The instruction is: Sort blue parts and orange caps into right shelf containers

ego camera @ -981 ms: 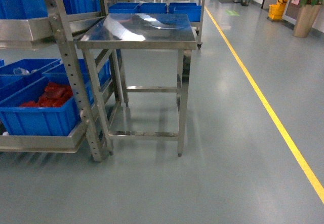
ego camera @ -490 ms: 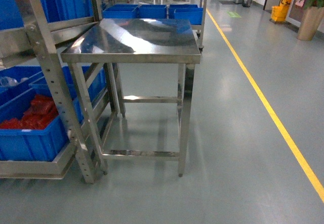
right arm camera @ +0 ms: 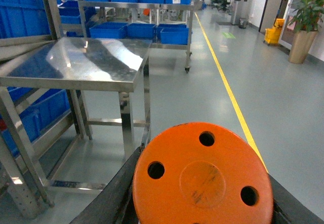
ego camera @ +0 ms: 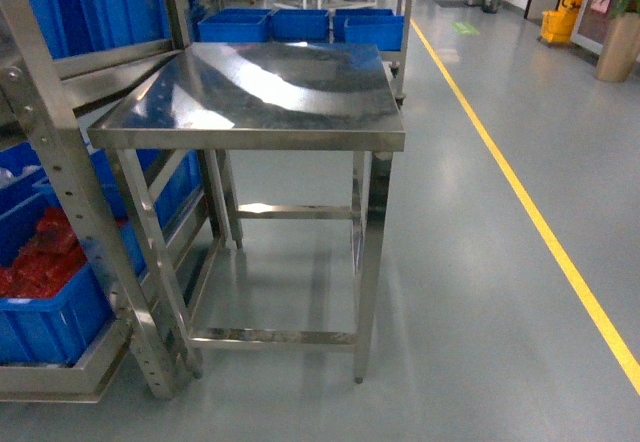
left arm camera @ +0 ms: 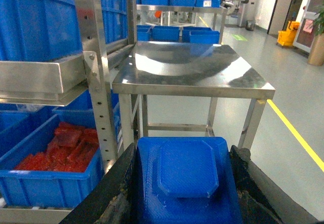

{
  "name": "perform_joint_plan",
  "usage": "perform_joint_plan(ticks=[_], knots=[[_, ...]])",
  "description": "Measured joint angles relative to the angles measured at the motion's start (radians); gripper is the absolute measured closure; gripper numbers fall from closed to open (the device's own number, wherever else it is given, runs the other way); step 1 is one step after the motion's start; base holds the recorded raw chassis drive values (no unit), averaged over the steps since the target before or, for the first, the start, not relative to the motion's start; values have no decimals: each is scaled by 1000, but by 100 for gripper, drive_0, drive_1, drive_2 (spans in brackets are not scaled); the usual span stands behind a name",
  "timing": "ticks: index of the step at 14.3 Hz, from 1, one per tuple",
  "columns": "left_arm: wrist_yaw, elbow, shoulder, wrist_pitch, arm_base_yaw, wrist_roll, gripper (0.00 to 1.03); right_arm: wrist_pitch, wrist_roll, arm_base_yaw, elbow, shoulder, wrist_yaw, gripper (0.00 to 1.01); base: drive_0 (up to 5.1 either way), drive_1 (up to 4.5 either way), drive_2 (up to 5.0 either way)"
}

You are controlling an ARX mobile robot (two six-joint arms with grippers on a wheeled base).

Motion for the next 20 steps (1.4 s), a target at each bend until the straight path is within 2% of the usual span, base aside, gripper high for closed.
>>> perform_joint_plan(ticks=[3, 11, 20], knots=[[3, 0, 0, -6, 0, 0, 60, -6, 0, 0, 0, 0, 3, 56, -8, 416, -432], [0, 0, 0, -6, 0, 0, 60, -3, 0, 0, 0, 0, 3, 56, -448, 155, 385], [0, 0, 0, -7, 0, 0, 60, -2, 0, 0, 0, 0, 2, 56, -492, 244, 244]])
